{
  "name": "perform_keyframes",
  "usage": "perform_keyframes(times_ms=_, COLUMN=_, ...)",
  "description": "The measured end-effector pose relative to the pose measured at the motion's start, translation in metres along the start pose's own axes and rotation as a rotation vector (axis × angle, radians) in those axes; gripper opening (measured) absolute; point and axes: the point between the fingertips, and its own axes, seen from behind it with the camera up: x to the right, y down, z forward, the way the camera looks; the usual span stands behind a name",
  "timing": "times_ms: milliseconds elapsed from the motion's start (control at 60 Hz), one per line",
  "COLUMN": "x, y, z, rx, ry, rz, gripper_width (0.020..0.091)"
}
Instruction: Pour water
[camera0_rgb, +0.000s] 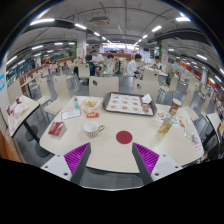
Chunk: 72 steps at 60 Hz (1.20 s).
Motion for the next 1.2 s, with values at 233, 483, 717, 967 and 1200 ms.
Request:
perform_keyframes(times_ms=233, x=0.060, y=0.019, z=0.012, rx=-0.003, ry=0.049, rz=0.029, gripper_width=0.0849)
perform_keyframes(times_ms=483, x=0.177, y=0.041, z=0.059, rx=0.020, ry=0.115, rz=0.004, gripper_width=0.0848)
perform_keyframes(times_ms=717, x=0.268, y=0.031, z=0.137, rx=0.077, ry=0.111, rz=0.027, gripper_width=0.0850)
perform_keyframes(times_ms=967, x=0.322, y=-0.002, z=0.235, rx=0.151, ry=0.112, rz=0.076, gripper_width=0.0840)
perform_keyframes(times_ms=1200, x=0.334, y=-0.011, z=0.289, rx=0.180, ry=0.107, rz=0.088, gripper_width=0.0550)
